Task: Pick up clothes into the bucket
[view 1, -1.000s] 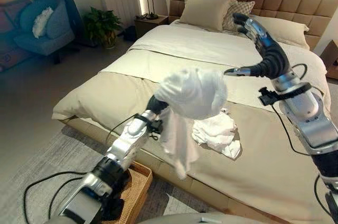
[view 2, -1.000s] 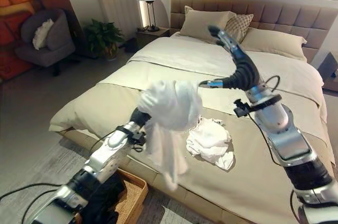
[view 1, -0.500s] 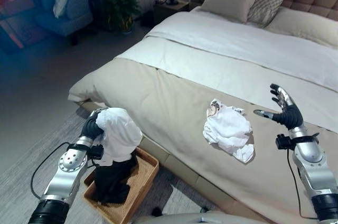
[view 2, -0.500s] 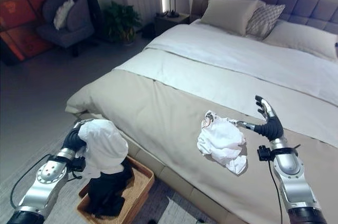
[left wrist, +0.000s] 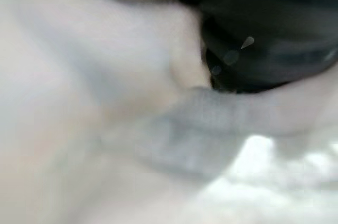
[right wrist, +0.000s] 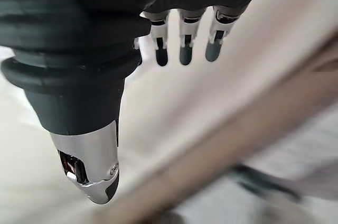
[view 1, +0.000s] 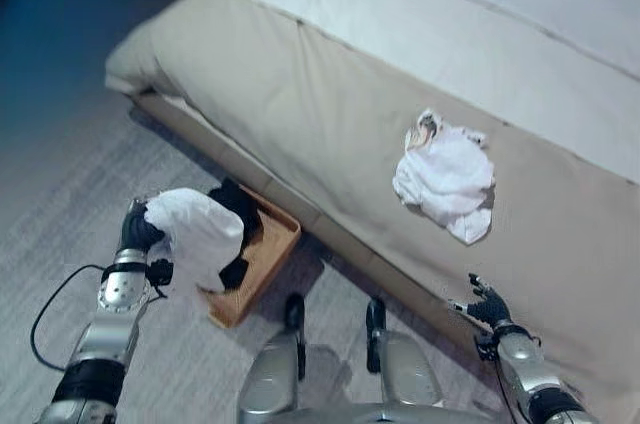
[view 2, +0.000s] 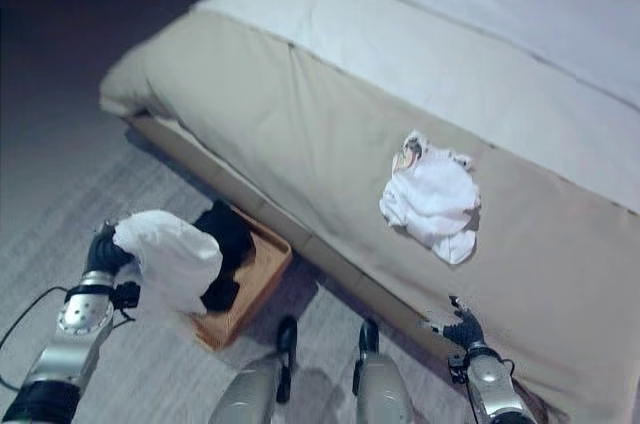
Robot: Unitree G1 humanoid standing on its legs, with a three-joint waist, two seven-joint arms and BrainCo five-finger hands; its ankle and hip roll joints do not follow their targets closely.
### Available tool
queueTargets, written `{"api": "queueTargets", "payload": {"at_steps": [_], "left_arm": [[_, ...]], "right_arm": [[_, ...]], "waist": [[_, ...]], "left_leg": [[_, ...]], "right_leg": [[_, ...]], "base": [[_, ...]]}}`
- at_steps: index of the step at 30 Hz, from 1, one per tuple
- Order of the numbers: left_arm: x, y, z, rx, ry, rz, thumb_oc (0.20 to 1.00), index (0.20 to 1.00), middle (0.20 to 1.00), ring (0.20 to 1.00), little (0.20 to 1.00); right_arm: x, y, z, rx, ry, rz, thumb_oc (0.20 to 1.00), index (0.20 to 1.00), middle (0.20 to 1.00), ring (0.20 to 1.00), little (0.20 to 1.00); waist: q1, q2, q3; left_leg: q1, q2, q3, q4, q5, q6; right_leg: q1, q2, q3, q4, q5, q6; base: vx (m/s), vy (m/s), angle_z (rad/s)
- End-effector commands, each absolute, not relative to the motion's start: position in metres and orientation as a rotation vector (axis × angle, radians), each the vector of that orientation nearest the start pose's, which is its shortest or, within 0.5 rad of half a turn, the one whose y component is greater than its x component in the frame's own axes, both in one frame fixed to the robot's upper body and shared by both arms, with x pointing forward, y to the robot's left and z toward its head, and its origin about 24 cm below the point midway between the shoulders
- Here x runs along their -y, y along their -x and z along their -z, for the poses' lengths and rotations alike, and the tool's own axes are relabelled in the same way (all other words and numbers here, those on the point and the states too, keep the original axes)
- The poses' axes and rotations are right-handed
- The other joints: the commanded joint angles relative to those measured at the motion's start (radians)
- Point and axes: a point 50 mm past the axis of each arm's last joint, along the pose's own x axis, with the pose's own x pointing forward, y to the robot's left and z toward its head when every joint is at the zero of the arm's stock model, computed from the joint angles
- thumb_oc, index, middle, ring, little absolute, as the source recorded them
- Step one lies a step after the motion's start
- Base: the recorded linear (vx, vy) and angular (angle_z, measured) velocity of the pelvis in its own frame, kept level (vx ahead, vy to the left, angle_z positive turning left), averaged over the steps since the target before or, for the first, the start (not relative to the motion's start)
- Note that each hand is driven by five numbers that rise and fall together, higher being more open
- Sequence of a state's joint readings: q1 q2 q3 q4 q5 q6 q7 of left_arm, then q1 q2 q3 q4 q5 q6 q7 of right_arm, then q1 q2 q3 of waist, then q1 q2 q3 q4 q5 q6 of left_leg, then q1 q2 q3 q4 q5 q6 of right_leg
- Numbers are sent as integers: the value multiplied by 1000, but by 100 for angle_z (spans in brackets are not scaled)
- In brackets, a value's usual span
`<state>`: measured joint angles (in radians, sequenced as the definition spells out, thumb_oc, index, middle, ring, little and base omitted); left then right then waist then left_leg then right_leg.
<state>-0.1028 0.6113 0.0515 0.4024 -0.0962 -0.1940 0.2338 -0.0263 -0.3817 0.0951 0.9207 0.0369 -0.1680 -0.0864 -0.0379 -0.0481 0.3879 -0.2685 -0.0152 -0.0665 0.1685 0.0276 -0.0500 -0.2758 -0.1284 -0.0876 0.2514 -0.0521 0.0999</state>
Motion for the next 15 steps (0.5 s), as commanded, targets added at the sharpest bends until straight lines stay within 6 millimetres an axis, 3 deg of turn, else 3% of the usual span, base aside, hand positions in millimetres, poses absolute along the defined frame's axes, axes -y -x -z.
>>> {"api": "queueTargets", "payload": {"at_steps": [1,2,5,9,10,13,15], "left_arm": [[-330,-269,-100,166,-609,-487,200,200,200,200,200],[-340,-274,-110,175,-646,-538,200,200,200,200,200],[-348,-279,-119,189,-670,-584,200,200,200,200,200],[-366,-288,-157,262,-750,-685,200,200,200,200,200],[-369,-291,-177,314,-772,-723,200,200,200,200,200],[-375,-292,-194,352,-784,-762,200,200,200,200,200],[-378,-296,-218,408,-779,-794,200,200,200,200,200]], "right_arm": [[271,-174,98,-676,463,131,1000,1000,1000,1000,1000],[267,-174,98,-669,477,105,1000,1000,1000,1000,1000],[263,-173,100,-670,479,93,1000,1000,1000,1000,1000],[255,-184,92,-590,448,97,1000,1000,1000,1000,1000],[253,-192,86,-546,428,112,1000,1000,1000,1000,1000],[250,-199,81,-506,410,127,1000,1000,1000,1000,1000],[246,-211,71,-444,384,143,1000,1000,1000,1000,1000]], "waist": [[4,-44,-15],[-2,-61,9],[-3,-73,35],[-17,-111,76],[-24,-129,97],[-29,-147,117],[-37,-168,132]], "left_leg": [[-78,-15,5,208,-128,45],[-124,-10,4,247,-136,44],[-178,-2,-2,298,-152,45],[-311,5,-19,391,-170,46],[-371,9,-23,428,-177,47],[-430,14,-30,459,-182,47],[-514,19,-39,503,-191,47]], "right_leg": [[-22,-22,12,21,41,15],[-61,-15,18,46,35,10],[-109,-8,18,88,21,6],[-218,6,14,152,10,2],[-268,13,10,170,12,4],[-317,21,6,184,15,5],[-392,30,-5,205,16,8]], "base": [[-87,0,-2],[-87,0,-4],[-72,-8,-7],[-96,-30,2],[-73,-31,8],[-54,-24,4],[-27,-17,11]]}}
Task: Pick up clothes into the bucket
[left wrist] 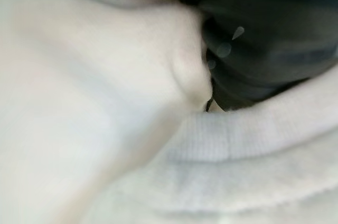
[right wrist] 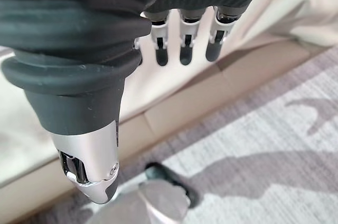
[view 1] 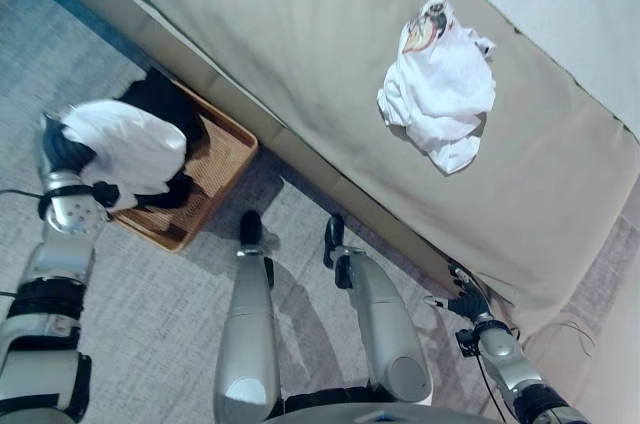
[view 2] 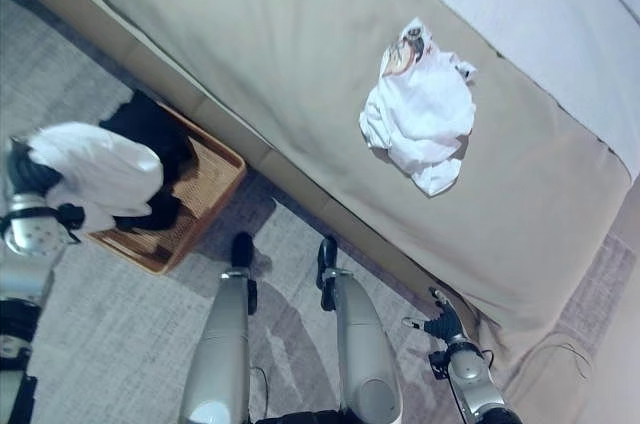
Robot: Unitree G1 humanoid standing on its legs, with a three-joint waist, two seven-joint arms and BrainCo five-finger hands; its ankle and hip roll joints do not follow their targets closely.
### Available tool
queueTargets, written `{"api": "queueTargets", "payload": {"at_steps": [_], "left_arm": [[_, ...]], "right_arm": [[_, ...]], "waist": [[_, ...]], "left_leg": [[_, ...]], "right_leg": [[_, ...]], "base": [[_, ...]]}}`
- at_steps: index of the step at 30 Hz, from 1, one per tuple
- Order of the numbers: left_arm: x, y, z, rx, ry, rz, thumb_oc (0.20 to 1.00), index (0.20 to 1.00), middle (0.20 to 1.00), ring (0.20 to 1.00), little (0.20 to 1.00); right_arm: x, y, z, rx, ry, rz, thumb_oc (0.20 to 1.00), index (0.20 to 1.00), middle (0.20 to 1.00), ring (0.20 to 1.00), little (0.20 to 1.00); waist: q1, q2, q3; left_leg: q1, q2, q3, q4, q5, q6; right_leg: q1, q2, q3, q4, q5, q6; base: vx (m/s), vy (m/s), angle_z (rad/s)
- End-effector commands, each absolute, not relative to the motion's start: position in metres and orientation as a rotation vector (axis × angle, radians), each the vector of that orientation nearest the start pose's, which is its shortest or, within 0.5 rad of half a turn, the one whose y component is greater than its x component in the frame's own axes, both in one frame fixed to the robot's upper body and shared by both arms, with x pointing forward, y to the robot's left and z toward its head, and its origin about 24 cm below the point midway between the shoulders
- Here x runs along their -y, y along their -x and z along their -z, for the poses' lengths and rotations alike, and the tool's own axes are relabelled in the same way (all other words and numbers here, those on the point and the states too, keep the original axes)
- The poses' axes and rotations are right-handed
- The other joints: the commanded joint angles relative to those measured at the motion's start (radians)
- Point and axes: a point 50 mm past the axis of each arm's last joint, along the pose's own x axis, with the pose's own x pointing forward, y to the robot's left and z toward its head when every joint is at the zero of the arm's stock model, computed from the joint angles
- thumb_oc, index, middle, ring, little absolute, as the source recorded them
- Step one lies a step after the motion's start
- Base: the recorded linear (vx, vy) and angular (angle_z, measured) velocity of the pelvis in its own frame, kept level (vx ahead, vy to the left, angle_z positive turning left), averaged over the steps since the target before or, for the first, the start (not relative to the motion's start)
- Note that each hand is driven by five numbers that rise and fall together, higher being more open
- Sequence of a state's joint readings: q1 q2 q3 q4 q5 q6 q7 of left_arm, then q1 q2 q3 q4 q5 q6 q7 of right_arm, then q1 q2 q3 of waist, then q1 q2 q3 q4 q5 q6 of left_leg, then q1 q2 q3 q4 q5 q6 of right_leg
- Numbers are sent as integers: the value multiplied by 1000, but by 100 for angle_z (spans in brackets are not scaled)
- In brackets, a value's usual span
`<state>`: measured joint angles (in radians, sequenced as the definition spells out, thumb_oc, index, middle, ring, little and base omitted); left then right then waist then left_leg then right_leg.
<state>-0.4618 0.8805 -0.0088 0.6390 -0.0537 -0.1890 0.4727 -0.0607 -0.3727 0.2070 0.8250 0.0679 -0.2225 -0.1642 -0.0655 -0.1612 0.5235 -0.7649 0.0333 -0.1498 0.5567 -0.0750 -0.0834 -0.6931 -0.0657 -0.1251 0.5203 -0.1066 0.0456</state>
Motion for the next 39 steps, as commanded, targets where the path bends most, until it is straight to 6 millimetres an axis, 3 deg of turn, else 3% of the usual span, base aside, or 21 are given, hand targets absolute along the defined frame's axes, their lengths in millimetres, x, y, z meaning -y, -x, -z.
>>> {"api": "queueTargets", "payload": {"at_steps": [1,3,4,7,8,9,16,20,21,23,24,25,26,27,28,29,32,33,34,37,39], "left_arm": [[-383,-296,-222,403,-777,-819,200,200,200,200,200],[-382,-300,-232,411,-801,-820,200,200,200,200,200],[-384,-300,-232,402,-818,-828,200,200,200,200,200],[-384,-301,-237,400,-853,-839,200,200,200,200,200],[-385,-304,-237,380,-868,-840,297,297,297,297,297],[-387,-305,-237,358,-887,-848,1000,1000,1000,1000,1000],[-389,-309,-222,266,-931,-831,1000,1000,1000,1000,1000],[-393,-300,-197,198,-928,-846,1000,1000,1000,1000,1000],[-394,-300,-196,197,-927,-847,1000,1000,1000,1000,1000],[-399,-292,-176,134,-906,-861,1000,1000,1000,1000,1000],[-399,-292,-175,132,-905,-861,1000,1000,1000,1000,1000],[-397,-289,-166,117,-887,-860,1000,1000,1000,1000,1000],[-398,-288,-164,110,-889,-859,1000,1000,1000,1000,1000],[-393,-281,-144,83,-862,-842,1000,1000,1000,1000,1000],[-393,-281,-144,86,-859,-845,1000,1000,1000,1000,1000],[-389,-279,-135,74,-837,-837,1000,1000,1000,1000,1000],[-364,-282,-108,73,-760,-768,1000,1000,1000,1000,1000],[-364,-282,-108,73,-759,-767,1000,1000,1000,1000,1000],[-346,-284,-97,111,-645,-708,1000,1000,1000,1000,1000],[-335,-283,-82,107,-471,-670,1000,1000,1000,1000,1000],[-306,-285,-64,98,-382,-580,1000,1000,1000,1000,1000]], "right_arm": [[245,-213,68,-424,375,143,1000,1000,1000,1000,1000],[246,-216,65,-401,366,157,1000,1000,1000,1000,1000],[247,-215,64,-400,360,167,1000,1000,1000,1000,1000],[249,-215,62,-382,349,193,1000,1000,1000,1000,1000],[250,-214,62,-385,338,209,1000,1000,1000,1000,1000],[250,-214,63,-386,336,209,1000,1000,1000,1000,1000],[252,-217,55,-348,349,224,1000,1000,1000,1000,1000],[259,-246,-1,-78,346,276,1000,1000,1000,1000,1000],[259,-246,-1,-78,348,276,1000,1000,1000,1000,1000],[256,-262,-50,144,394,280,1000,1000,1000,1000,1000],[256,-261,-50,143,396,280,1000,1000,1000,1000,1000],[257,-267,-79,277,450,307,1000,1000,1000,1000,1000],[257,-266,-78,271,453,305,1000,1000,1000,1000,1000],[262,-268,-106,391,501,366,1000,1000,1000,1000,1000],[262,-269,-108,396,503,367,1000,1000,1000,1000,1000],[263,-269,-121,453,529,397,1000,1000,1000,1000,1000],[275,-276,-166,627,549,551,1000,1000,1000,1000,1000],[275,-276,-166,628,551,552,1000,1000,1000,1000,1000],[280,-282,-187,695,544,615,1000,1000,1000,1000,1000],[286,-292,-212,744,559,669,1000,1000,1000,1000,1000],[300,-304,-246,785,607,764,1000,1000,1000,1000,1000]], "waist": [[-14,-63,-3],[-18,-71,-3],[-15,-67,-3],[-19,-64,-3],[-22,-63,-3],[-24,-64,-3],[-22,-54,-3],[-22,-40,-3],[-23,-39,-3],[-21,-28,-3],[-22,-28,-3],[-21,-19,-3],[-19,-15,-3],[-5,4,-3],[-10,3,-3],[-5,13,-3],[13,57,-3],[12,58,-3],[30,81,-3],[43,108,-3],[71,139,-3]], "left_leg": [[-42,-26,43,133,-95,81],[-100,-25,33,180,-113,86],[-105,-21,24,214,-162,87],[-155,-22,18,263,-185,95],[-183,-22,16,292,-198,100],[-196,-21,14,307,-204,103],[-209,-28,18,306,-206,112],[-181,-31,33,250,-183,108],[-180,-31,33,249,-183,108],[-152,-30,49,198,-164,102],[-149,-30,50,195,-163,102],[-157,-38,64,153,-113,102],[-134,-36,57,159,-146,100],[-119,-44,58,117,-128,97],[-137,-47,66,108,-93,99],[-106,-49,60,93,-116,94],[-93,-68,66,11,-47,90],[-92,-68,66,9,-46,90],[-72,-79,61,-26,-29,88],[-50,-88,54,-66,-11,84],[-26,-95,47,-117,15,78]], "right_leg": [[3,-31,31,-53,69,64],[-45,-25,27,-21,59,64],[-55,-17,31,11,21,71],[-102,-18,26,57,0,69],[-127,-17,22,82,-10,66],[-138,-17,23,94,-15,65],[-149,-23,16,81,-16,66],[-142,-27,26,45,-1,67],[-141,-27,27,44,-1,67],[-130,-27,35,13,10,67],[-128,-27,36,11,11,67],[-139,-39,33,-14,44,61],[-121,-34,38,-2,16,68],[-116,-41,38,-13,16,67],[-130,-47,32,-26,44,59],[-108,-47,38,-20,17,66],[-114,-71,29,-37,44,58],[-113,-72,29,-37,44,58],[-107,-79,27,-37,41,57],[-100,-86,23,-35,35,54],[-96,-92,20,-29,28,50]], "base": [[0,0,0],[67,-9,-2],[114,-12,-1],[52,8,0],[45,12,1],[46,2,-3],[19,-2,0],[-7,38,5],[-16,33,-3],[-17,20,-8],[-99,0,-11],[-17,-6,-8],[0,0,0],[0,0,0],[-11,-16,9],[-83,-18,11],[-33,-15,8],[2,-31,13],[3,-24,14],[2,-40,12],[-1,-39,22]]}}
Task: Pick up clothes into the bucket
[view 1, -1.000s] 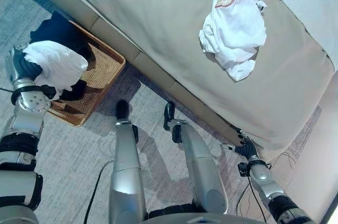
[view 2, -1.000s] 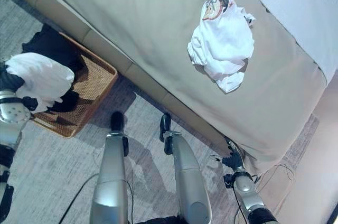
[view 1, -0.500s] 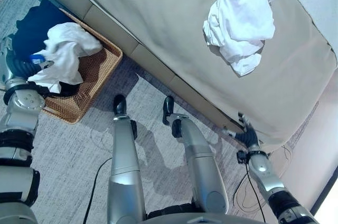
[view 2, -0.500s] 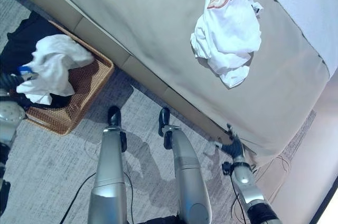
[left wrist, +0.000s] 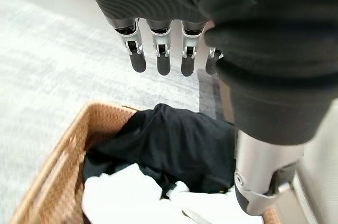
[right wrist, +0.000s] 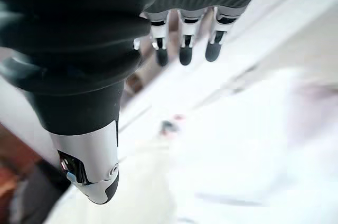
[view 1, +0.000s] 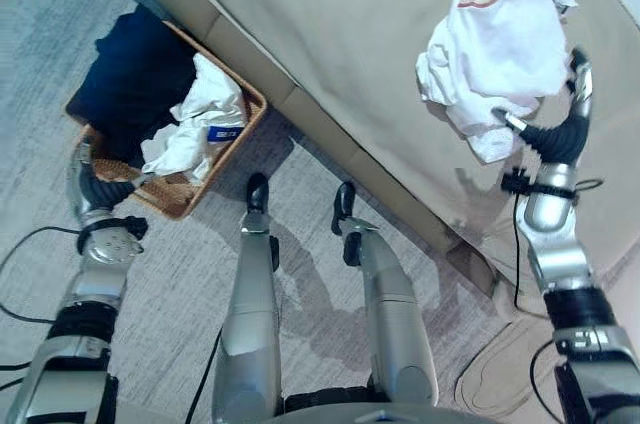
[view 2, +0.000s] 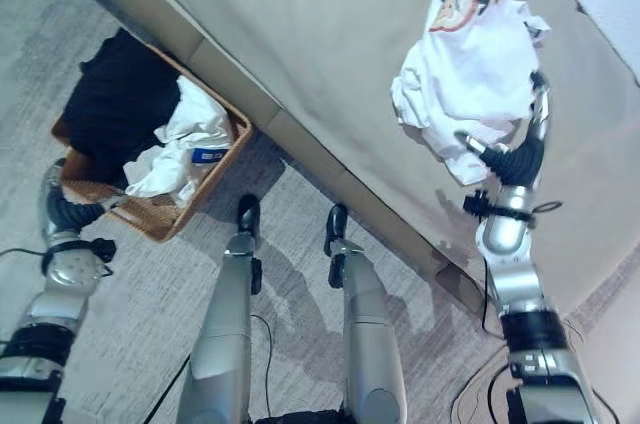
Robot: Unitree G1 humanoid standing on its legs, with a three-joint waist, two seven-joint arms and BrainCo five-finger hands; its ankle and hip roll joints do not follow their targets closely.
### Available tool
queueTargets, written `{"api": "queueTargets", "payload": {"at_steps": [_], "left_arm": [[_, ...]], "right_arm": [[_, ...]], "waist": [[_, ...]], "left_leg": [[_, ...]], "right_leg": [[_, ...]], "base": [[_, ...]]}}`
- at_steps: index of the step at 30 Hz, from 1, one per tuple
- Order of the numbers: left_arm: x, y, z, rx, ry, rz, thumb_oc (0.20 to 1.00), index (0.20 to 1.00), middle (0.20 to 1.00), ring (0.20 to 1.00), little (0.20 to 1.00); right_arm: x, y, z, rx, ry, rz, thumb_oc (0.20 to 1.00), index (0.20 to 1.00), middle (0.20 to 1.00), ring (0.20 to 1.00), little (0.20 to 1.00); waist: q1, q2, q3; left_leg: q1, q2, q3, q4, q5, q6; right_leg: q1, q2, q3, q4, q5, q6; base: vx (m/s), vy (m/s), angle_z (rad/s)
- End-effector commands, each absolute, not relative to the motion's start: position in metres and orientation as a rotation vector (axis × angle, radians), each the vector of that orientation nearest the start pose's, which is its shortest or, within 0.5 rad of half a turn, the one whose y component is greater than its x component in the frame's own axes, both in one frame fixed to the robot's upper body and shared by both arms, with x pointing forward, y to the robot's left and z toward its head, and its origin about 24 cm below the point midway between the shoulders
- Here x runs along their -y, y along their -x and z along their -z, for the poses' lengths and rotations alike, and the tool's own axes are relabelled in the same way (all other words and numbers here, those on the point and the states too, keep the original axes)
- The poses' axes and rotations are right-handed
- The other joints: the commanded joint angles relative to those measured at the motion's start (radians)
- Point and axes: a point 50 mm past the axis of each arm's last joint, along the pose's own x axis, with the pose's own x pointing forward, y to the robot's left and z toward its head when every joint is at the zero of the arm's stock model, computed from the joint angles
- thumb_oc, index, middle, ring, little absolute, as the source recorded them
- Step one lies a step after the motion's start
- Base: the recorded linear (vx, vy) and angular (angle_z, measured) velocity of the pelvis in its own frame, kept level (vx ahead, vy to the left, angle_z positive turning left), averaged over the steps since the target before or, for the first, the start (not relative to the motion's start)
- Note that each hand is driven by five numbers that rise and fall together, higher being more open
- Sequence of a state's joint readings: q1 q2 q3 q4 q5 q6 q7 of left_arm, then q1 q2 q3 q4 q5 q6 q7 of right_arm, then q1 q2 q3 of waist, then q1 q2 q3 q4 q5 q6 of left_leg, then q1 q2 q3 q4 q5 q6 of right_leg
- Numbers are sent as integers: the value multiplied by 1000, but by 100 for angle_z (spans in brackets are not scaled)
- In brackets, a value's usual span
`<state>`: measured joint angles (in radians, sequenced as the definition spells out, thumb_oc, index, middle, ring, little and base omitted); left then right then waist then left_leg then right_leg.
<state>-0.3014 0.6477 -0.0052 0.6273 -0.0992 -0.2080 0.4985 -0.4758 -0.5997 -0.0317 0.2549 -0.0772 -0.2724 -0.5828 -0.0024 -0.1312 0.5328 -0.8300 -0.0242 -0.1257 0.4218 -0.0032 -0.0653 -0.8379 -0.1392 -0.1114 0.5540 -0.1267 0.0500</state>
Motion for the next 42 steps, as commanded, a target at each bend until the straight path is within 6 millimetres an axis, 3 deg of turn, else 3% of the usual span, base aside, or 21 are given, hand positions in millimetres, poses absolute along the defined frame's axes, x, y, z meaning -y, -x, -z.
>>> {"api": "queueTargets", "payload": {"at_steps": [1,3,7,10,13,14,16,19,23,29,30,31,32,37,38,39,40,42], "left_arm": [[-306,-285,-63,98,-379,-582,1000,1000,1000,1000,1000],[-279,-288,-51,92,-308,-499,1000,1000,1000,1000,1000],[-258,-289,-42,81,-268,-412,1000,1000,1000,1000,1000],[-234,-289,-31,54,-259,-308,1000,1000,1000,1000,1000],[-230,-289,-30,50,-250,-293,1000,1000,1000,1000,1000],[-217,-290,-25,32,-246,-225,1000,1000,1000,1000,1000],[-213,-291,-24,26,-237,-205,1000,1000,1000,1000,1000],[-208,-291,-22,16,-227,-175,1000,1000,1000,1000,1000],[-201,-292,-20,0,-212,-134,1000,1000,1000,1000,1000],[-196,-294,-18,-18,-199,-93,1000,1000,1000,1000,1000],[-196,-294,-17,-21,-196,-91,1000,1000,1000,1000,1000],[-197,-294,-16,-29,-193,-90,1000,1000,1000,1000,1000],[-196,-294,-15,-35,-187,-88,1000,1000,1000,1000,1000],[-197,-296,-14,-41,-189,-98,1000,1000,1000,1000,1000],[-198,-297,-15,-36,-189,-104,1000,1000,1000,1000,1000],[-201,-296,-15,-32,-194,-124,1000,1000,1000,1000,1000],[-201,-296,-15,-32,-195,-123,1000,1000,1000,1000,1000],[-204,-295,-16,-22,-200,-145,1000,1000,1000,1000,1000]], "right_arm": [[300,-304,-247,788,608,763,1000,1000,1000,1000,1000],[321,-311,-274,777,643,892,1000,1000,1000,1000,1000],[338,-321,-296,711,734,979,1000,1000,1000,1000,1000],[348,-336,-305,580,778,989,1000,1000,1000,1000,1000],[348,-341,-306,545,791,966,1000,1000,1000,1000,1000],[358,-352,-286,355,814,915,1000,1000,1000,1000,1000],[361,-357,-279,262,824,876,1000,1000,1000,1000,1000],[363,-359,-278,201,848,847,1000,1000,1000,1000,1000],[365,-363,-258,85,874,740,1000,1000,1000,1000,1000],[364,-366,-231,-50,906,581,1000,1000,1000,1000,1000],[362,-366,-226,-66,909,551,956,956,956,956,956],[360,-367,-222,-82,914,512,608,608,608,608,608],[357,-369,-223,-72,919,497,200,200,200,200,200],[324,-383,-246,109,909,415,200,200,200,200,200],[315,-385,-254,178,887,407,200,200,200,200,200],[299,-384,-276,327,867,390,200,200,200,200,200],[299,-384,-275,326,867,391,200,200,200,200,200],[286,-378,-300,478,834,398,200,200,200,200,200]], "waist": [[5,110,-13],[31,139,-13],[45,171,-13],[58,181,-13],[59,181,-13],[67,189,-13],[70,199,-13],[73,211,-13],[76,239,-13],[78,257,-13],[78,258,-13],[77,258,-13],[76,257,-13],[65,238,-13],[60,232,-13],[51,219,-13],[52,219,-13],[44,206,-13]], "left_leg": [[40,-38,23,15,-56,60],[56,-39,3,-41,-21,50],[79,-35,-10,-117,19,40],[89,-26,-17,-151,39,37],[85,-24,-19,-153,42,37],[77,-22,-27,-167,57,33],[75,-20,-30,-182,69,29],[78,-17,-31,-203,81,24],[78,-16,-26,-221,98,20],[71,-20,-30,-227,105,20],[70,-20,-29,-227,106,20],[69,-21,-30,-227,107,20],[68,-20,-30,-227,107,21],[61,-20,-27,-222,106,20],[61,-20,-25,-221,105,20],[64,-19,-24,-218,103,20],[65,-19,-24,-218,103,20],[73,-19,-22,-214,98,19]], "right_leg": [[48,-19,6,-63,49,46],[50,-27,-7,-60,43,43],[47,-28,-22,-62,37,40],[25,-20,-21,-50,34,35],[16,-16,-17,-48,34,33],[-9,-12,-14,-38,33,28],[-20,-11,-11,-35,32,28],[-31,-9,-10,-32,29,27],[-53,-14,-4,-16,24,28],[-68,-19,-7,-6,24,29],[-68,-19,-7,-5,24,29],[-71,-18,-7,-4,24,29],[-74,-18,-7,-3,24,28],[-75,-12,-4,-9,30,29],[-72,-10,-3,-12,32,30],[-65,-7,-3,-19,36,31],[-65,-7,-3,-19,36,31],[-51,-5,-2,-25,38,32]], "base": [[-9,-47,24],[-2,-104,16],[2,-75,21],[8,-61,10],[2,-73,-3],[0,-90,-5],[-3,-79,-1],[1,-51,0],[-1,-5,1],[-3,-22,3],[-2,-23,5],[0,0,0],[0,0,0],[-1,-4,-2],[-9,-7,-5],[-7,-3,-4],[-9,-3,-3],[-12,0,-4]]}}
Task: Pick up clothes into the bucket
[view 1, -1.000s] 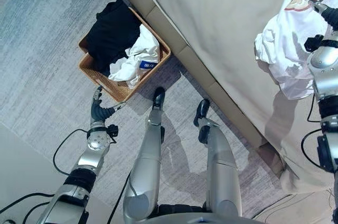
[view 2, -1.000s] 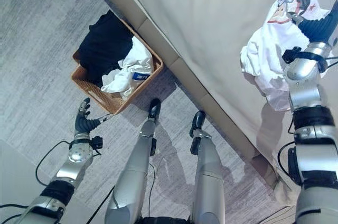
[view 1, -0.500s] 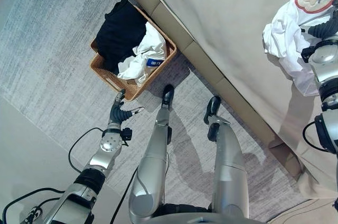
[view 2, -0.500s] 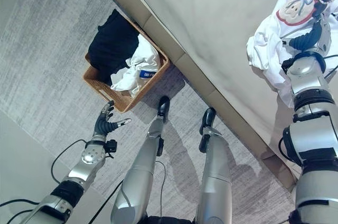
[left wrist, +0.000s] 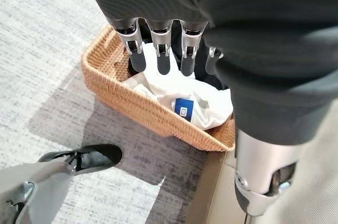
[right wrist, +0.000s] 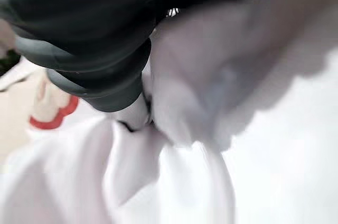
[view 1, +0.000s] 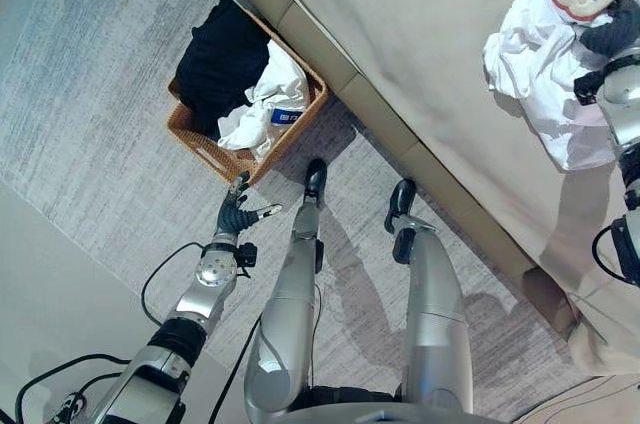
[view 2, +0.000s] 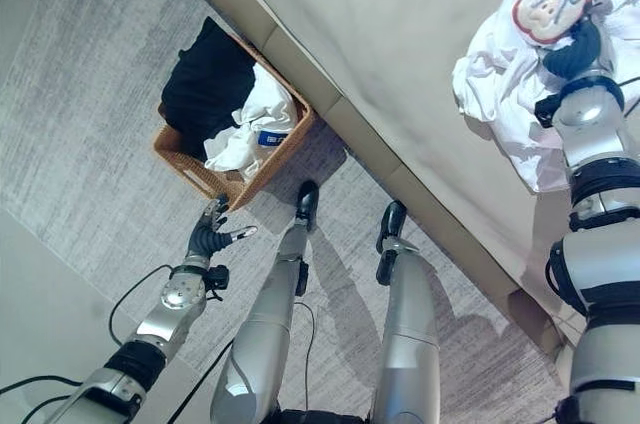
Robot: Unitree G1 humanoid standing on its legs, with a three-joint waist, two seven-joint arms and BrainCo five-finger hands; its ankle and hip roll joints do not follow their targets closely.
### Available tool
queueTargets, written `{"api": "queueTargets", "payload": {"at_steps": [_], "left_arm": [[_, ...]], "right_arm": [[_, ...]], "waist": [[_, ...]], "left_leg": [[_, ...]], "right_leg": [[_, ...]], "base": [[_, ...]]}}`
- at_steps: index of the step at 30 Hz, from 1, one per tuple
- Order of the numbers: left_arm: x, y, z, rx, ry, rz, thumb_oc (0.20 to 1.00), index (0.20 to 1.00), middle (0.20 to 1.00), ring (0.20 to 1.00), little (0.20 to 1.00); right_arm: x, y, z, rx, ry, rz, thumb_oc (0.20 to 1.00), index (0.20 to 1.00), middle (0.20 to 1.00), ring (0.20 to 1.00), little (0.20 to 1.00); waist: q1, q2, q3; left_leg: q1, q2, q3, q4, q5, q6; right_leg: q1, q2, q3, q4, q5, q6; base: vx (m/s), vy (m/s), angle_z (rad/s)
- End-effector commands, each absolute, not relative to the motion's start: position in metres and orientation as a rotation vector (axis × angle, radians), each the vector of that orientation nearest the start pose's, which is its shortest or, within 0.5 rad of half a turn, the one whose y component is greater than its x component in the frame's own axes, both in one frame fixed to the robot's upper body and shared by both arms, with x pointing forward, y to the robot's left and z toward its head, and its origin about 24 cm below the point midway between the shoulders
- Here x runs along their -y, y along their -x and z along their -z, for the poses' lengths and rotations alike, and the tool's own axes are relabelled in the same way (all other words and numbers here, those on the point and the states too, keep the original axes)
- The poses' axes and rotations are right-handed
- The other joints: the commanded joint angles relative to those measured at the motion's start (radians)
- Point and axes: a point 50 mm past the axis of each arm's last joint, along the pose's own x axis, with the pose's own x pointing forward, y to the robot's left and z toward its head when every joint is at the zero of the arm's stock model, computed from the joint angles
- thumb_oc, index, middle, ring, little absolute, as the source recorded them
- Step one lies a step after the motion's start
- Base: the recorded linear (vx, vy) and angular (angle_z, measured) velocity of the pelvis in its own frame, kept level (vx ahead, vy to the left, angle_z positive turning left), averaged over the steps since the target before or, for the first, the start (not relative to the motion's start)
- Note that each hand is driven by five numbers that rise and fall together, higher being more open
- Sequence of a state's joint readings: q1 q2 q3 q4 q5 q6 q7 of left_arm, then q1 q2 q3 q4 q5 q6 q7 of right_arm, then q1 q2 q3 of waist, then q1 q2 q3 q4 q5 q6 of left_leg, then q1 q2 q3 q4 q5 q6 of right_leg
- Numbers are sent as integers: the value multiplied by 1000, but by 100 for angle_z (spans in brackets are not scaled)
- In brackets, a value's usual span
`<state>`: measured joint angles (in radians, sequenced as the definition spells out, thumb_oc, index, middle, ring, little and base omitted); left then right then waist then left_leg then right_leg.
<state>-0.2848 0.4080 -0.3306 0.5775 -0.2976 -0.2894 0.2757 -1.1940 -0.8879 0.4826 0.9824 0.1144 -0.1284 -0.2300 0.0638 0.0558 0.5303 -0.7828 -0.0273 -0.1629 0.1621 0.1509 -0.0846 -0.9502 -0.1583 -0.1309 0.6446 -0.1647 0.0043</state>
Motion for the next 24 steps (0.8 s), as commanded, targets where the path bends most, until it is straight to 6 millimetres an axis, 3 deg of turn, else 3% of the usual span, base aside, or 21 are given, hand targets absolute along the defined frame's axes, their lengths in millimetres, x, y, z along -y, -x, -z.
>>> {"api": "queueTargets", "payload": {"at_steps": [1,3,4,5,9,12,14,18,19,20,21,24], "left_arm": [[-207,-295,-16,-23,-208,-156,1000,1000,1000,1000,1000],[-213,-294,-17,-14,-228,-173,1000,1000,1000,1000,1000],[-213,-293,-17,-14,-229,-173,1000,1000,1000,1000,1000],[-214,-293,-19,-6,-236,-177,1000,1000,1000,1000,1000],[-220,-294,-29,38,-256,-186,1000,1000,1000,1000,1000],[-225,-296,-41,89,-288,-181,1000,1000,1000,1000,1000],[-227,-295,-45,107,-304,-176,1000,1000,1000,1000,1000],[-235,-295,-67,193,-333,-162,1000,1000,1000,1000,1000],[-235,-296,-82,246,-332,-144,1000,1000,1000,1000,1000],[-236,-296,-82,246,-333,-143,1000,1000,1000,1000,1000],[-238,-296,-100,314,-336,-119,1000,1000,1000,1000,1000],[-234,-298,-115,366,-344,-70,1000,1000,1000,1000,1000]], "right_arm": [[278,-372,-318,570,823,405,200,200,200,200,200],[269,-353,-355,767,804,449,200,200,200,200,200],[269,-353,-354,766,804,450,200,200,200,200,200],[265,-343,-370,852,811,481,200,200,200,200,200],[269,-312,-402,1040,838,612,200,200,200,200,200],[271,-296,-413,1122,834,675,200,200,200,200,200],[276,-293,-411,1126,827,696,200,200,200,200,200],[277,-288,-403,1126,857,687,200,200,200,200,200],[273,-289,-397,1121,863,643,200,200,200,200,200],[274,-289,-396,1121,862,643,200,200,200,200,200],[267,-293,-386,1091,880,560,200,200,200,200,200],[263,-300,-371,1033,890,469,200,200,200,200,200]], "waist": [[-27,11,-10],[-38,-6,-10],[-38,-6,-10],[-43,-13,-10],[-55,-32,-10],[-62,-42,-10],[-62,-47,-10],[-68,-63,-69],[-73,-72,-109],[-73,-72,-109],[-80,-80,-150],[-84,-85,-194]], "left_leg": [[33,-15,16,48,-59,38],[66,-18,20,57,-70,39],[67,-18,20,57,-70,39],[85,-19,22,60,-75,40],[185,-27,29,64,-97,44],[260,-30,32,63,-108,45],[292,-30,31,61,-112,46],[382,-29,34,50,-127,51],[429,-30,40,48,-147,53],[428,-30,39,44,-140,54],[471,-29,46,39,-159,54],[516,-28,54,27,-168,54]], "right_leg": [[74,14,18,-122,78,78],[117,11,20,-132,81,81],[118,11,20,-132,81,81],[140,10,22,-136,82,83],[268,3,21,-177,94,87],[360,2,21,-207,101,91],[399,2,18,-219,102,92],[507,3,18,-267,116,97],[563,2,20,-294,113,101],[563,2,19,-301,121,101],[608,5,21,-319,119,105],[661,8,23,-350,123,109]], "base": [[-19,17,-6],[-25,44,-4],[-24,53,-1],[-14,38,2],[-25,68,4],[3,66,3],[35,71,-2],[93,80,-1],[60,57,-4],[166,94,-20],[115,61,-22],[104,43,-16]]}}
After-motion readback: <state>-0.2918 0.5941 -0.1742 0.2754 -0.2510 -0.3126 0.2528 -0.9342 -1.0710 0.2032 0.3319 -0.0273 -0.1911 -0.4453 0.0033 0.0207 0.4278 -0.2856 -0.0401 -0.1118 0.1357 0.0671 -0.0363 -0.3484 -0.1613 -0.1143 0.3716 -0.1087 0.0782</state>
